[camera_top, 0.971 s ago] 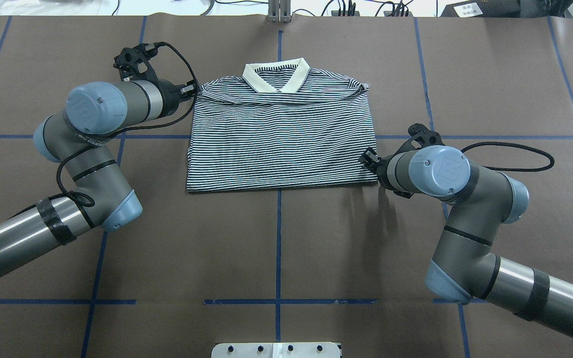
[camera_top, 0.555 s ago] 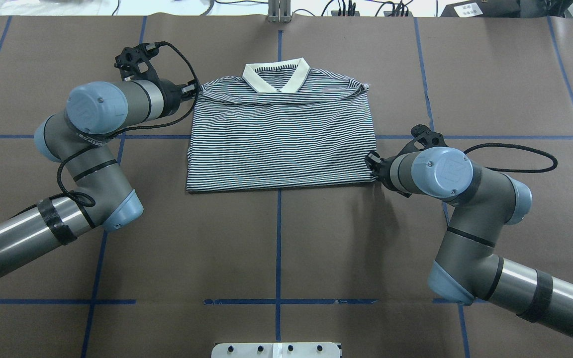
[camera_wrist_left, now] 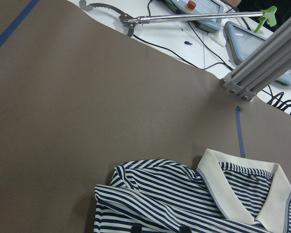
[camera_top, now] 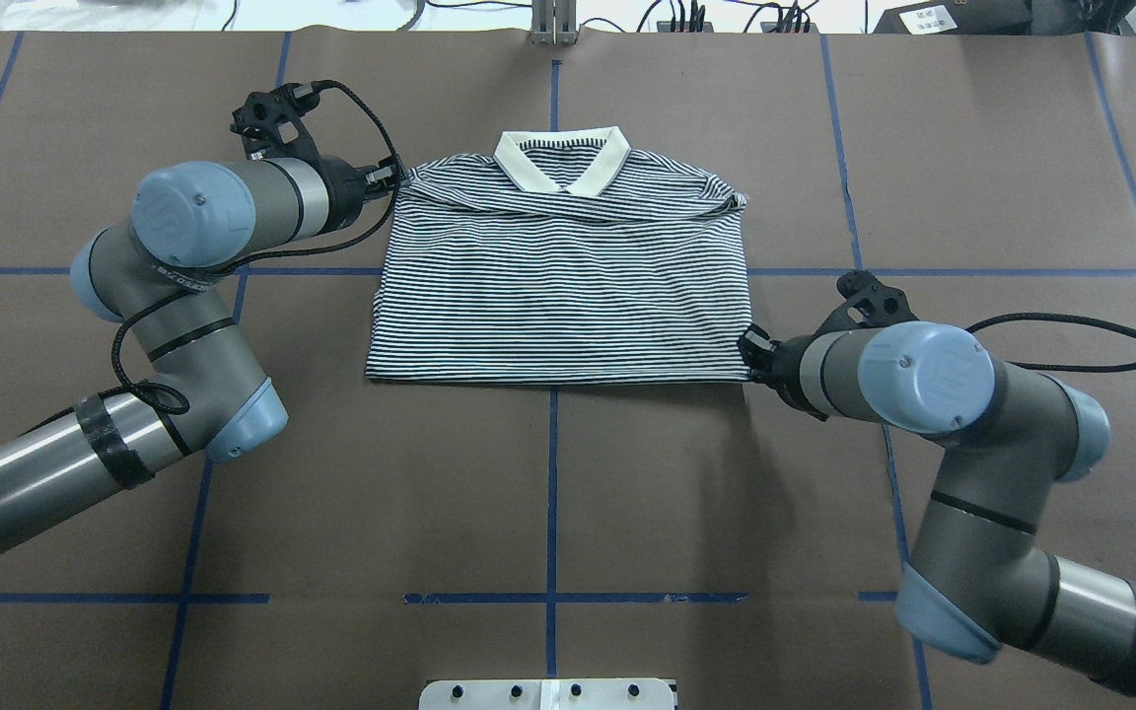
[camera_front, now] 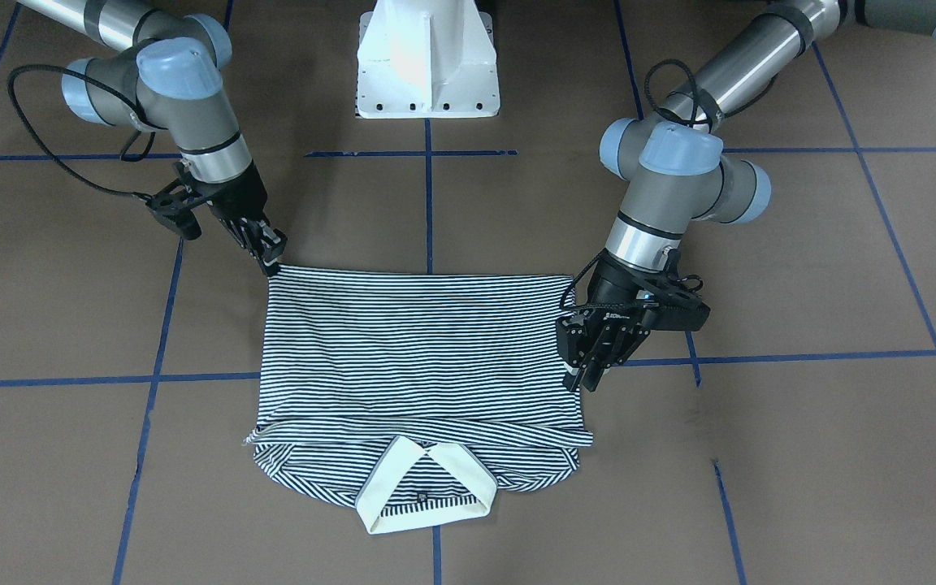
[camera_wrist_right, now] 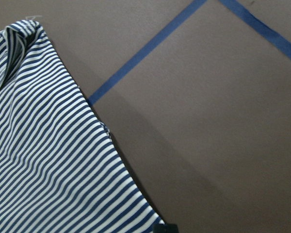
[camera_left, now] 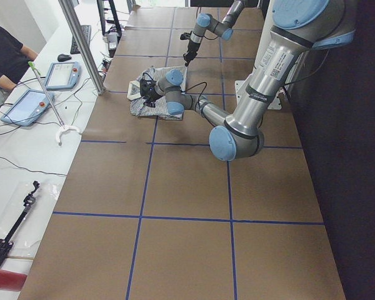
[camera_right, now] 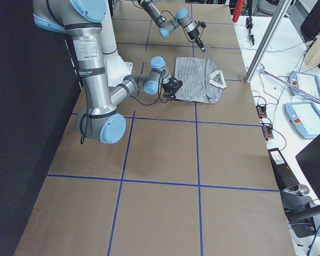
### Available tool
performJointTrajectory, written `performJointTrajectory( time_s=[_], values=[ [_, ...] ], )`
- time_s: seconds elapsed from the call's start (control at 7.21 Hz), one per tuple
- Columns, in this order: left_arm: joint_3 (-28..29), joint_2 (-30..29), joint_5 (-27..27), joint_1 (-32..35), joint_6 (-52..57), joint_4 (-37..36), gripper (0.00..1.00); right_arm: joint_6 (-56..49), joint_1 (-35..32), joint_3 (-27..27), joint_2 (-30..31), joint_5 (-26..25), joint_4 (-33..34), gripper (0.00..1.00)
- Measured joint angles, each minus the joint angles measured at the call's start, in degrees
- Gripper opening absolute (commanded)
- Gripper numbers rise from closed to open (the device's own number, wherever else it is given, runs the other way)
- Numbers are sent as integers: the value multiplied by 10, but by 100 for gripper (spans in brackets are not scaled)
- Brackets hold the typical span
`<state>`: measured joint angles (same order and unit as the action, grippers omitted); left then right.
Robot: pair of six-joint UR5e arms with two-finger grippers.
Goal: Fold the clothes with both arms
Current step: 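Drag the folded shirt with the right gripper, rotating it on the table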
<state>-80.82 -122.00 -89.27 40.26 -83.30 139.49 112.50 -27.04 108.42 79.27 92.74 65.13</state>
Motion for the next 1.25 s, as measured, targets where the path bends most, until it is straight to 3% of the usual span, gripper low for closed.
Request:
performJointTrajectory(
  time_s=[0.42,0.56,0.69,0.97,1.25],
  values=[
    [-40,3,-1,-27,-43,-5,40,24,146,202,183,-10,2,0],
    [-59,8,-1,-39,-62,-7,40,35,183,261,227,7,1,62],
    [-74,14,-1,-49,-75,-7,40,40,214,291,250,23,1,100],
    [-100,29,-2,-57,-103,-10,40,43,273,301,263,-1,2,100],
    [-166,65,-7,-87,-145,-30,43,44,288,295,265,-55,7,100]
  ],
)
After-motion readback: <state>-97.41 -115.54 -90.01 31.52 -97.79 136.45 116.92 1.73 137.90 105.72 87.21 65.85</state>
